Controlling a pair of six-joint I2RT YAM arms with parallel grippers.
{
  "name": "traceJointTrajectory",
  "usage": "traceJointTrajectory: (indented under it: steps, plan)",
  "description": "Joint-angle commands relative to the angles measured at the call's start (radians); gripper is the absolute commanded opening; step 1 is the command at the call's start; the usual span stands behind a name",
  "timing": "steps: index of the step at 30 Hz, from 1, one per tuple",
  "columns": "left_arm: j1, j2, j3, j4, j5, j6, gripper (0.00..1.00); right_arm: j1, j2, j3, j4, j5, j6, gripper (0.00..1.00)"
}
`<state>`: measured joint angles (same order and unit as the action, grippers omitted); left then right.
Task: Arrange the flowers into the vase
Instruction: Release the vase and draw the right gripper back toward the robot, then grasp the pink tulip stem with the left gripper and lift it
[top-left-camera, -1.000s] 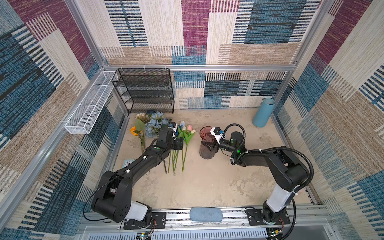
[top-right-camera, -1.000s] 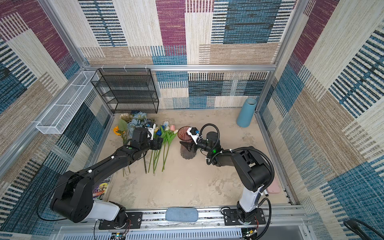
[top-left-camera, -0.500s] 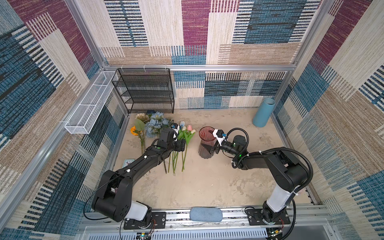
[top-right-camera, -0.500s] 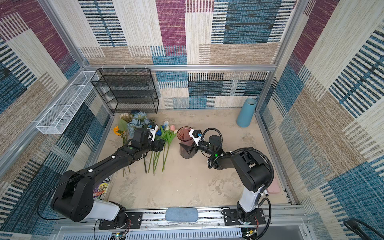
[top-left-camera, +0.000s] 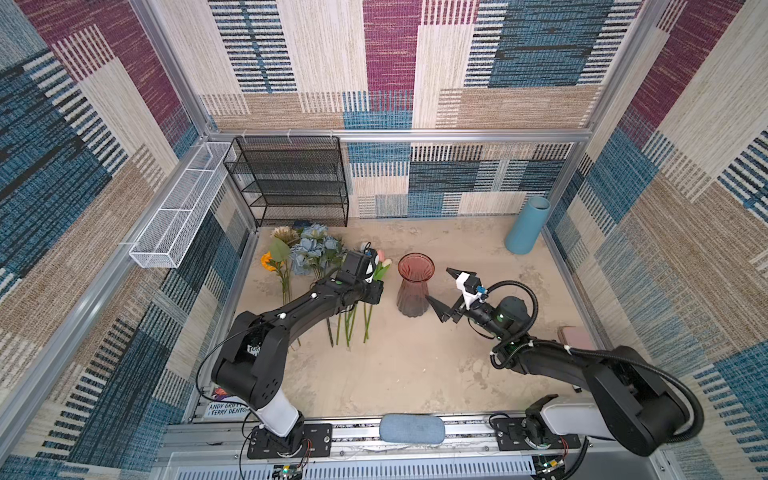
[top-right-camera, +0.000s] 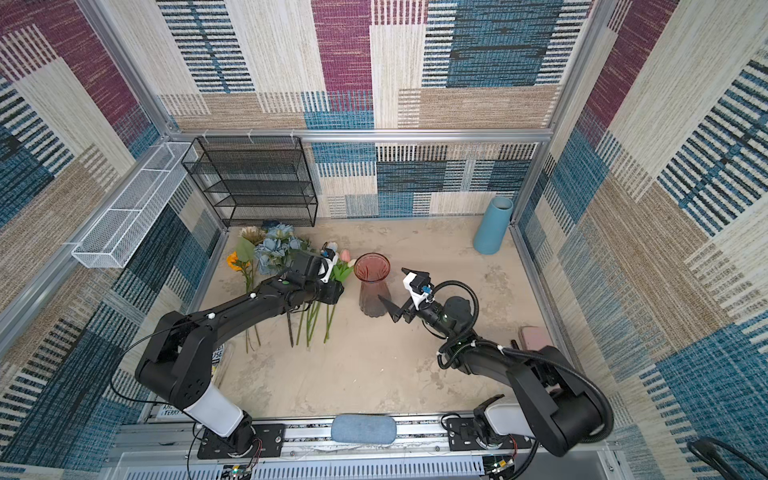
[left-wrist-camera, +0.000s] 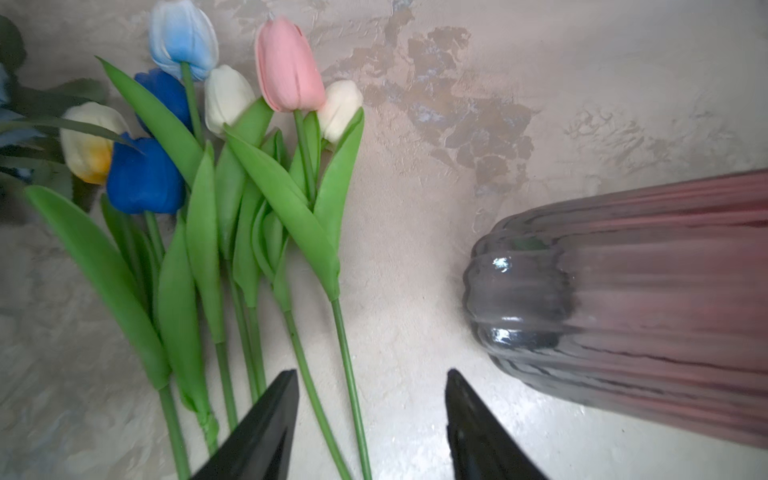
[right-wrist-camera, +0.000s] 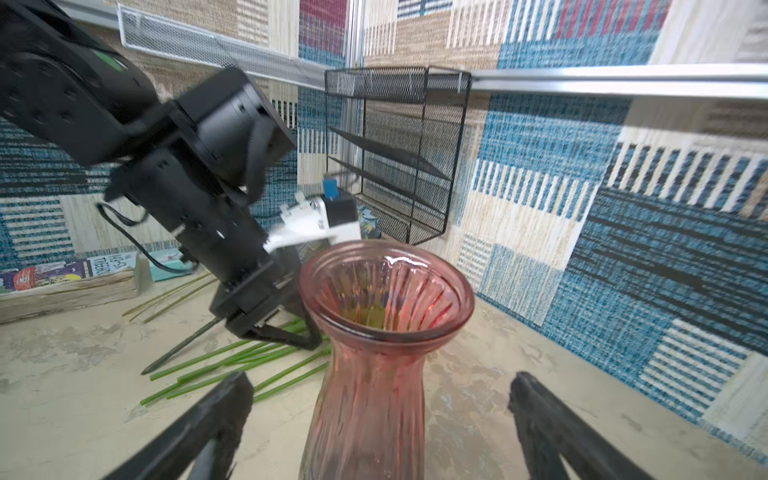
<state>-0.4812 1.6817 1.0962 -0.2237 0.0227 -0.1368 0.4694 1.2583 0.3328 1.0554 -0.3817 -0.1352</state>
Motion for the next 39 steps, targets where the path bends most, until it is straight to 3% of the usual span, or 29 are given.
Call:
traceJointTrajectory:
  steps: [1,6,17,20,31,39]
  plan:
    - [-0.005,0.064,0.064,-0.112,-0.056,-0.019,0.49,0.0,-0.118,-0.052,-0.045,0.048,0.023,1.0]
    - [-0.008,0.15,0.12,-0.149,-0.072,-0.021,0.45,0.006,-0.261,-0.146,0.03,0.046,0.1,1.0]
    - [-0.01,0.314,0.256,-0.226,-0.12,-0.017,0.43,0.021,-0.287,-0.252,0.153,0.064,0.135,0.98]
    - [-0.011,0.334,0.275,-0.241,-0.131,-0.016,0.35,0.023,-0.305,-0.265,0.15,0.082,0.131,0.98]
    - [-0.026,0.338,0.295,-0.263,-0.145,-0.03,0.12,0.023,-0.373,-0.309,0.152,0.159,0.123,0.98]
    - [-0.028,0.223,0.271,-0.261,-0.121,-0.055,0.06,0.023,-0.378,-0.313,0.147,0.167,0.127,0.97]
